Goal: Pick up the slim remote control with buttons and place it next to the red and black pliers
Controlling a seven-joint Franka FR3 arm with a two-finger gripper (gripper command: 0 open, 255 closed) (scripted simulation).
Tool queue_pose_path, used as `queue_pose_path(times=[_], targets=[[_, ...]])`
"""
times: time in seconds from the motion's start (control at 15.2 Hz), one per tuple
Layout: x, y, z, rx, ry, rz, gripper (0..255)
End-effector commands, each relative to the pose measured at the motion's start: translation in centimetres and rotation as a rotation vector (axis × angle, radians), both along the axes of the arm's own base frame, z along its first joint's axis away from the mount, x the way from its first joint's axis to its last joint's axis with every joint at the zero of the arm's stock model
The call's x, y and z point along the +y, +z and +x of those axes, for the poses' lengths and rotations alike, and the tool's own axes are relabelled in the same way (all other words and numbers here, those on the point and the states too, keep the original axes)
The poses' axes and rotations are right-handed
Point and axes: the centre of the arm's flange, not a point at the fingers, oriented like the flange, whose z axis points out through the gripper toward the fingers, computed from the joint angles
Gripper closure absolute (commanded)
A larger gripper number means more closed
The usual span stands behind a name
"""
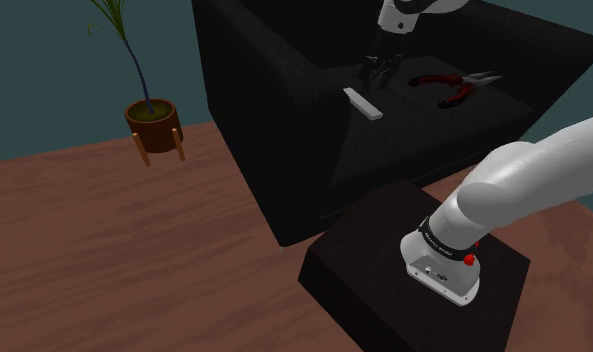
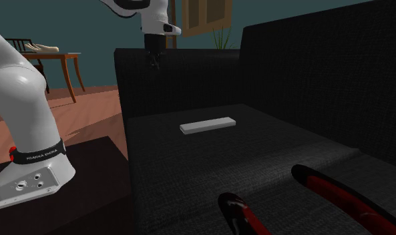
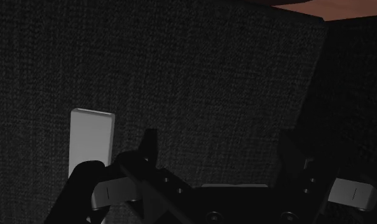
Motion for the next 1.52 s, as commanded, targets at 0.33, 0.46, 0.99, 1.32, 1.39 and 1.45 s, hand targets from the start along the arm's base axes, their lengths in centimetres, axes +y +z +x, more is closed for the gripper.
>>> queue_pose_path(times=[0.33,0.46,0.99,1.32,1.39,1.45], targets=[[-6.6,-4.8,4.1,-0.023,0.001,-0.029,0],[-8.4,-6.0,5.3,-0.029,0.002,-0.037,0],[-15.9,-10.5,10.2,-0.053,0.003,-0.069,0],[-16.7,-13.1,10.7,-0.056,0.003,-0.072,0],[-16.7,-13.6,10.7,-0.056,0.003,-0.072,0],[-16.7,-14.1,10.8,-0.056,0.003,-0.072,0]])
